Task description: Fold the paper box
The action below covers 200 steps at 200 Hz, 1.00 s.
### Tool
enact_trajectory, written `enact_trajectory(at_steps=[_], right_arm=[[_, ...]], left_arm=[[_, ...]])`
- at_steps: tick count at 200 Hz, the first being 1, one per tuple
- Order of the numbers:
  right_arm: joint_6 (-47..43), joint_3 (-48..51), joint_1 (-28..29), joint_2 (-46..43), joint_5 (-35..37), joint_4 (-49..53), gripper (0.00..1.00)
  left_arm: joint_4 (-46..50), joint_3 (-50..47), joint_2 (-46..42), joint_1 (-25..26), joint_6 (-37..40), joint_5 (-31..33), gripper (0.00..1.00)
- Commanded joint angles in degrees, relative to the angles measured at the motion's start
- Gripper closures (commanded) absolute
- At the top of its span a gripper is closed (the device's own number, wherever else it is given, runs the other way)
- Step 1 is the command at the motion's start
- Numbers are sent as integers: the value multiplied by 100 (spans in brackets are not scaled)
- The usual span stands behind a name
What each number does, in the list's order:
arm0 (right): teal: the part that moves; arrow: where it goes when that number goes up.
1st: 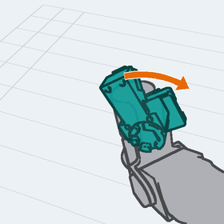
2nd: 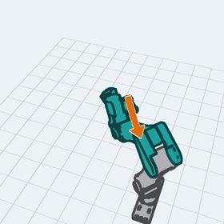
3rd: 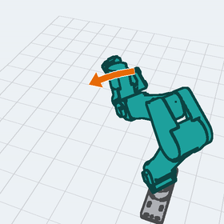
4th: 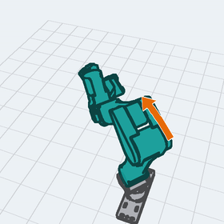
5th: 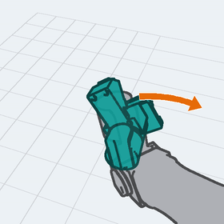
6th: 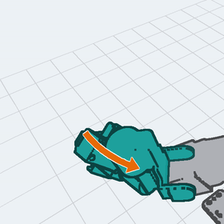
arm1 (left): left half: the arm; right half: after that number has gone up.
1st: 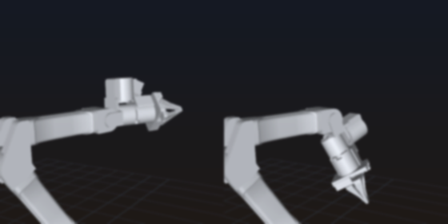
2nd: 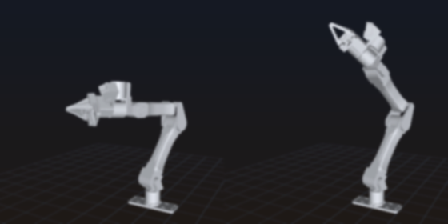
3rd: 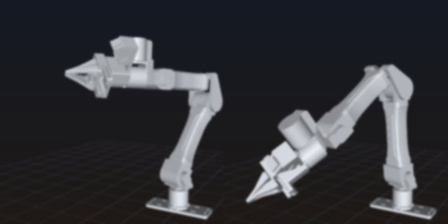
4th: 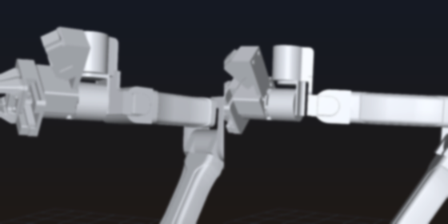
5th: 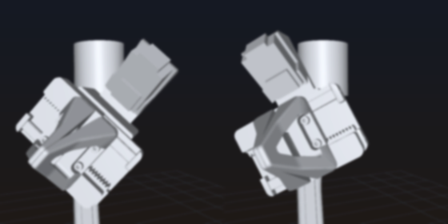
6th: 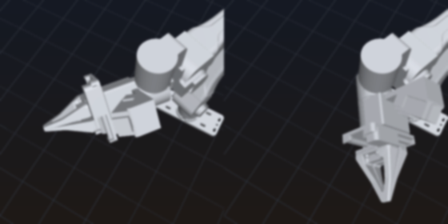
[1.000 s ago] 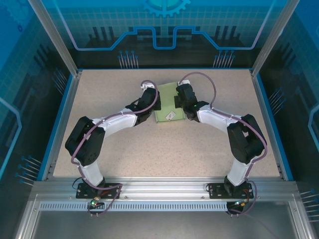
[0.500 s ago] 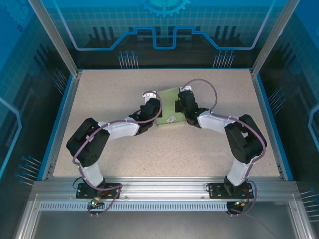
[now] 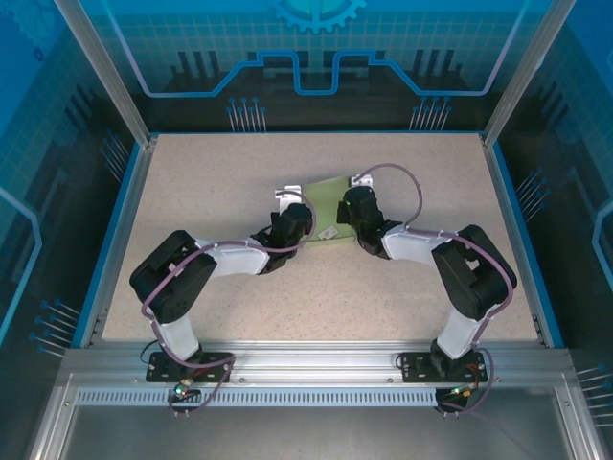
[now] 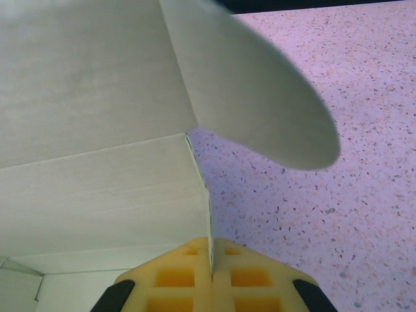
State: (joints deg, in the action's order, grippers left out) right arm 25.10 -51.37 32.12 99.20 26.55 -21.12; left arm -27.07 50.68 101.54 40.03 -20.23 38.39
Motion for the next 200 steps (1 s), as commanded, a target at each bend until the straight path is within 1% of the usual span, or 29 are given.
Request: enact_trajectory(at_steps=[1,24,98,200], right_arm=[[119,298,167,-162,-98,-238,94],[241,469,239,-168,-6,-318,94],[532,996,460,-278,346,-622,93],[543,1436,628,-255,684,-927,94]], left_arm=[[-231,-213,-48,135,165,85,92],[-419,-323,-10,254,298,269,91],[-836,-647,-11,468,465,511,91],[-1129,-989,-178,523,511,643,88]])
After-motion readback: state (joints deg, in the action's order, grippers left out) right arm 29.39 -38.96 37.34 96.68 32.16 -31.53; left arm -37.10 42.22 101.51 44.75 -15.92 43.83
